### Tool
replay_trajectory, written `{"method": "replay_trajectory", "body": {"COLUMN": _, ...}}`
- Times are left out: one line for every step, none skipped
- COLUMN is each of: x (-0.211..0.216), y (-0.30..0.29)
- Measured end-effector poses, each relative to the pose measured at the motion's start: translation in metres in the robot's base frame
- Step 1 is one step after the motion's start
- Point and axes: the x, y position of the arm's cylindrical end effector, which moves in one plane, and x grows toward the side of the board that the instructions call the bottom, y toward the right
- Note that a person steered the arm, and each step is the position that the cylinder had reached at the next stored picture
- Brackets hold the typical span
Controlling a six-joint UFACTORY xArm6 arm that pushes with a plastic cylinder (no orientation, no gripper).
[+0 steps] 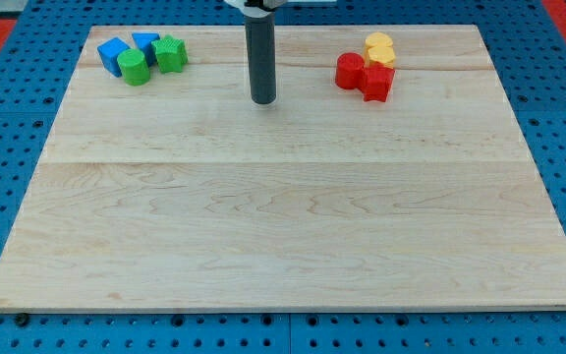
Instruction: Push the blue triangle in between the green star and green circle
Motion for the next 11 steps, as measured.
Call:
{"method": "replay_trajectory", "body": {"x": 0.000, "y": 0.000}}
{"method": "replay_trajectory", "body": {"x": 0.000, "y": 0.000}}
{"method": "replay_trajectory", "body": {"x": -0.003, "y": 0.000}}
{"method": "replay_trajectory", "body": {"x": -0.042, "y": -0.057}}
{"method": "replay_trajectory", "body": {"x": -0.086, "y": -0.029}}
{"method": "replay_trajectory", "body": {"x": -0.142, "y": -0.066}}
{"method": "replay_trajectory", "body": {"x": -0.146, "y": -0.112}}
{"method": "replay_trajectory", "body": {"x": -0.145, "y": -0.149}}
{"method": "replay_trajectory", "body": {"x": -0.134, "y": -0.195}}
{"method": "replay_trajectory", "body": {"x": -0.118, "y": -0.187}}
{"method": "replay_trajectory", "body": {"x": -0.118, "y": -0.174}}
